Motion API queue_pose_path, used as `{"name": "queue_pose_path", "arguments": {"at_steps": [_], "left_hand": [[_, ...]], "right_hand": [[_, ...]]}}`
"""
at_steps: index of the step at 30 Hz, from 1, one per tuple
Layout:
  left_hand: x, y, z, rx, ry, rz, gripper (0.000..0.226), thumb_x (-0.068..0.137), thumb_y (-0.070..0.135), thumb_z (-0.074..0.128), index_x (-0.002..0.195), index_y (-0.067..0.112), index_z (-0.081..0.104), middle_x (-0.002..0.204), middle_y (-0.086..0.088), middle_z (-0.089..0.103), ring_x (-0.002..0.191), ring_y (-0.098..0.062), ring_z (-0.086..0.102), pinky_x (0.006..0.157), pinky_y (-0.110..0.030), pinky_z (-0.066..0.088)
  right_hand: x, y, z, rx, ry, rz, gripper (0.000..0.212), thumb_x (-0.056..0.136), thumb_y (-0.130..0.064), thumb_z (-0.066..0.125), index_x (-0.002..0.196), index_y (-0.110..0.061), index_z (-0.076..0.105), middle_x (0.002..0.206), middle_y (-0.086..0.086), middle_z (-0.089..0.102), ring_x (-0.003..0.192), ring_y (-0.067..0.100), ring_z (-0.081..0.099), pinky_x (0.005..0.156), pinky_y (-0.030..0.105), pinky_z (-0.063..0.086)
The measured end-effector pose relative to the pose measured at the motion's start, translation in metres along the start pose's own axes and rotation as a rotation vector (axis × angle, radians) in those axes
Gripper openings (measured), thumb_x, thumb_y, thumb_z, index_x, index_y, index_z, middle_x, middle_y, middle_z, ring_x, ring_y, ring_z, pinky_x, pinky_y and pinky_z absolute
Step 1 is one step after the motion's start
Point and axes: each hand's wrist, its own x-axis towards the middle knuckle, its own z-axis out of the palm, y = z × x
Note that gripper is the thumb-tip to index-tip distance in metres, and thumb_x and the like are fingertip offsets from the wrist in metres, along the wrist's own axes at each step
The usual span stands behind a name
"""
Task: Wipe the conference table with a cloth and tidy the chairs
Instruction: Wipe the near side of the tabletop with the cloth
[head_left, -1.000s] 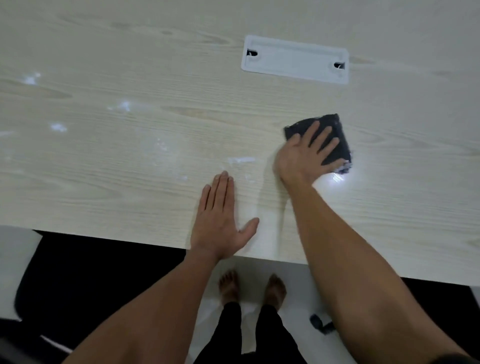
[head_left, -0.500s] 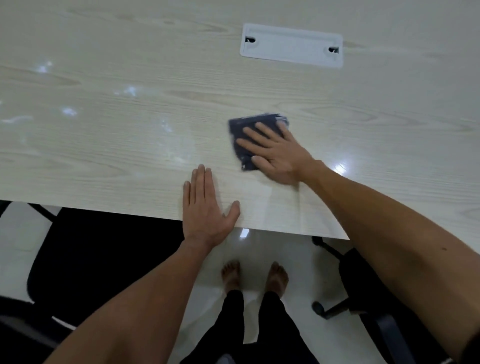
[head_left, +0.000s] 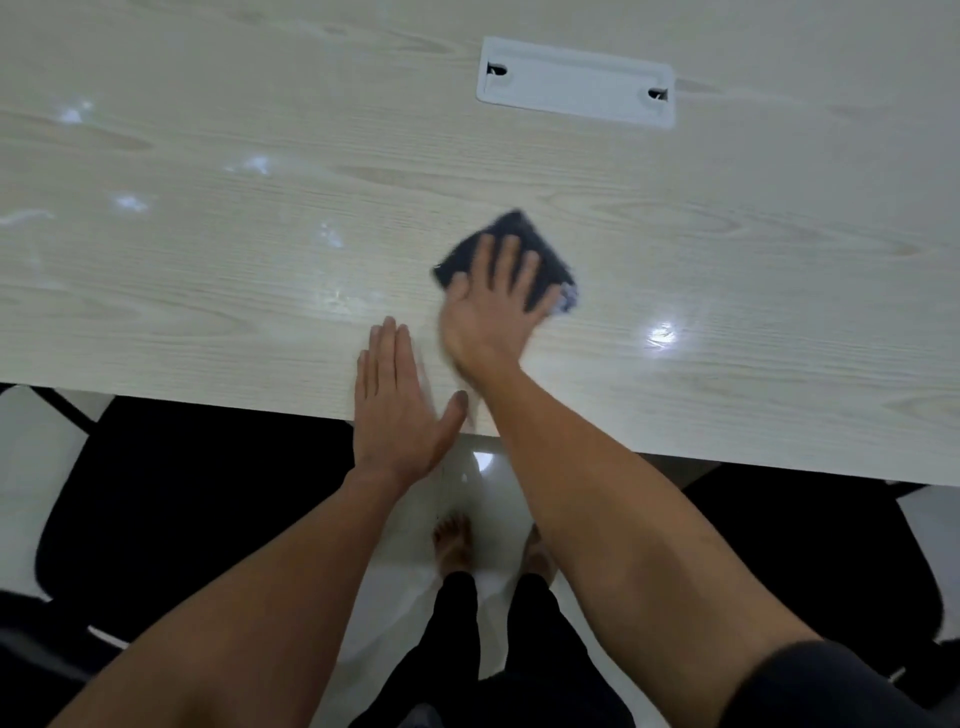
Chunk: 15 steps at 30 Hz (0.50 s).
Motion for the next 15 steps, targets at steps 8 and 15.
{"name": "queue_pose_path", "arguments": {"at_steps": [8, 15], "left_hand": [[-0.015, 0.006, 0.0, 0.036, 0.017, -0.078, 0.106, 0.087, 0.066, 0.045, 0.161, -0.005, 0.018, 0.171, -0.022, 0.014, 0.161, -0.033, 0.009, 0.13, -0.051, 0.01], [-0.012, 0.024, 0.005, 0.017, -0.047, -0.092, 0.105, 0.09, 0.067, 0.045, 0.163, -0.003, 0.014, 0.173, -0.018, 0.008, 0.162, -0.028, 0.001, 0.131, -0.05, 0.003]], "right_hand": [[0.022, 0.085, -0.032, -0.355, -0.262, -0.997, 0.056, 0.108, -0.052, 0.014, 0.164, -0.046, 0.012, 0.174, -0.014, 0.01, 0.162, 0.016, -0.001, 0.127, 0.051, -0.016], [0.017, 0.181, -0.071, -0.169, 0.009, -0.1, 0.06, 0.108, -0.055, 0.016, 0.165, -0.044, 0.008, 0.176, -0.009, 0.001, 0.162, 0.019, -0.007, 0.124, 0.06, -0.014]]}}
